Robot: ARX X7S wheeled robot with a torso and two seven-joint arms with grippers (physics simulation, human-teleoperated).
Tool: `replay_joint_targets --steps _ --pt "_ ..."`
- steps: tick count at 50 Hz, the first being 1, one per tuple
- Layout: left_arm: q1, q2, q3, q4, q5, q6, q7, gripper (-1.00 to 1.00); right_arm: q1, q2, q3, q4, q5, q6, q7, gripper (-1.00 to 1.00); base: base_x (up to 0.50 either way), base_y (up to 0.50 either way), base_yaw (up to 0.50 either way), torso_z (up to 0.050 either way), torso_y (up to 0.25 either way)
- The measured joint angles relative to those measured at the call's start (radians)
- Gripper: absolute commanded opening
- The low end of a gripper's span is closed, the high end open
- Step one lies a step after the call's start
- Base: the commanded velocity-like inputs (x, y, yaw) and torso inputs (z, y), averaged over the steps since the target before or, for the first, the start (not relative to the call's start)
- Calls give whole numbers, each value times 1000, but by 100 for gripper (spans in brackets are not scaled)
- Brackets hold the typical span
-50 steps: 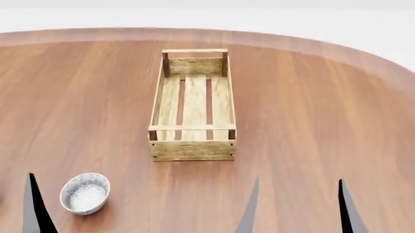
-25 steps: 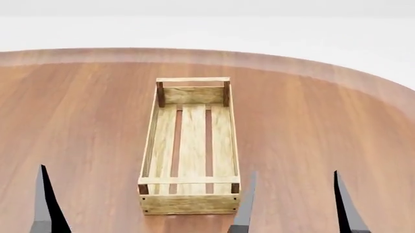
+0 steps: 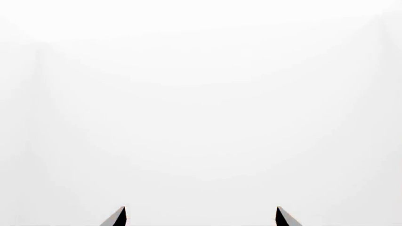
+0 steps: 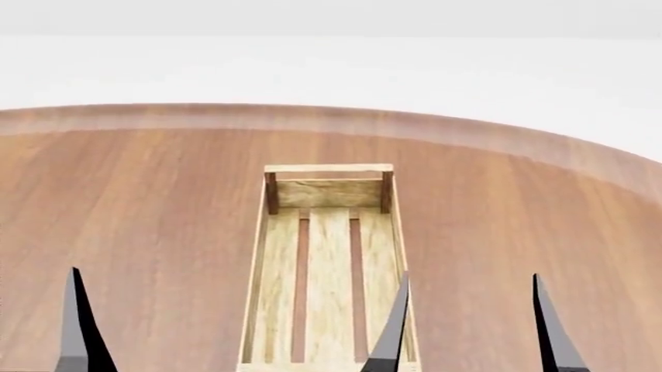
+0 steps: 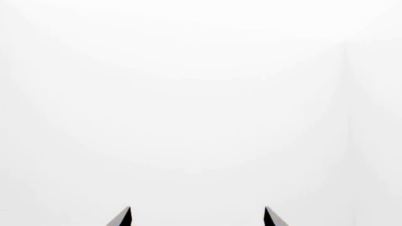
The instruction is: Stack the right bowl on the left bowl and place them in the tray.
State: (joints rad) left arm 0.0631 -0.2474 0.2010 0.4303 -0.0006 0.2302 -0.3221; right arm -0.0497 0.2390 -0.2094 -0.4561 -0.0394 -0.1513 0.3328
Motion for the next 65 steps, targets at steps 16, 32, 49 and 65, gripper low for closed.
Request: replay_joint_targets --steps 16,32,49,65 --pt "10 -12 -4 17 -11 -6 -11 100 27 15 10 -49 68 175 -15 100 35 1 0 0 0" --pt "15 -18 -11 35 11 -53 -36 100 26 31 11 -118 161 236 -55 100 0 0 0 8 -166" --pt "18 -23 -8 52 34 -95 -54 100 13 39 -4 -114 126 202 -35 100 0 0 0 12 -250" --pt "26 -31 -6 74 48 -106 -68 100 3 45 -14 -110 109 177 -16 100 0 0 0 12 -250"
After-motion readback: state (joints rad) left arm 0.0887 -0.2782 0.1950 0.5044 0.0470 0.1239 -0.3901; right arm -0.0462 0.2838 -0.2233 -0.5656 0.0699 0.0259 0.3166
